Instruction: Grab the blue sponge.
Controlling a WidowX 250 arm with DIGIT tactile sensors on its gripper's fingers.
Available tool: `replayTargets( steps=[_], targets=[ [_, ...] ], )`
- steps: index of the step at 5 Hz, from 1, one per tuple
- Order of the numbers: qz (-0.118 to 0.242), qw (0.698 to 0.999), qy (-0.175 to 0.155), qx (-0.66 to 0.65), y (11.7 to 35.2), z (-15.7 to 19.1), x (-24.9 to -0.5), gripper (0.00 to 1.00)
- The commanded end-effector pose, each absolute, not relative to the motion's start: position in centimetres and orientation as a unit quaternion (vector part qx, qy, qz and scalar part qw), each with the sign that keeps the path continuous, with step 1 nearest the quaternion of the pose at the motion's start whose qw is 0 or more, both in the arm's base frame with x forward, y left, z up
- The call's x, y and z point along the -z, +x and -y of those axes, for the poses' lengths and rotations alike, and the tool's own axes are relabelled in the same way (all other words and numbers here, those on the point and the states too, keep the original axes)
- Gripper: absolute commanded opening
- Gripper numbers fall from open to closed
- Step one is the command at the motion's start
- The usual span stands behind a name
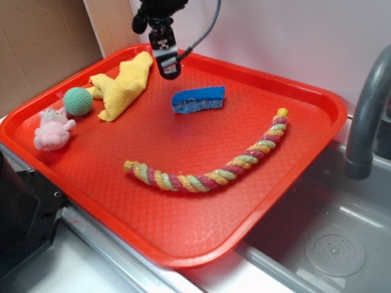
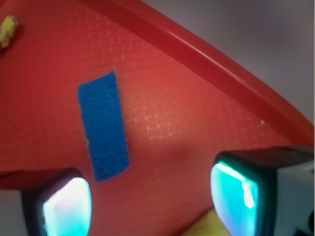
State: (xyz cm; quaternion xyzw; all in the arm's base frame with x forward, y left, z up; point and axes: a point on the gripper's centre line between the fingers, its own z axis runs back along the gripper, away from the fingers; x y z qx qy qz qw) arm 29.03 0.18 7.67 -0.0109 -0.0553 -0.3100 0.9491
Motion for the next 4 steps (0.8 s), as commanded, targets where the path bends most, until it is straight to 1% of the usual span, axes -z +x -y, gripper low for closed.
replayTargets(
  steps=[1, 3, 4],
  targets=[
    [0.073, 0.948, 0.011, 0.311, 28.8, 0.1, -8.3, 1.0],
    [0.073, 0.948, 0.011, 0.311, 28.8, 0.1, -8.3, 1.0],
    [0.069, 0.94, 0.001, 0.335, 30.2, 2.3, -6.8, 1.0]
  ],
)
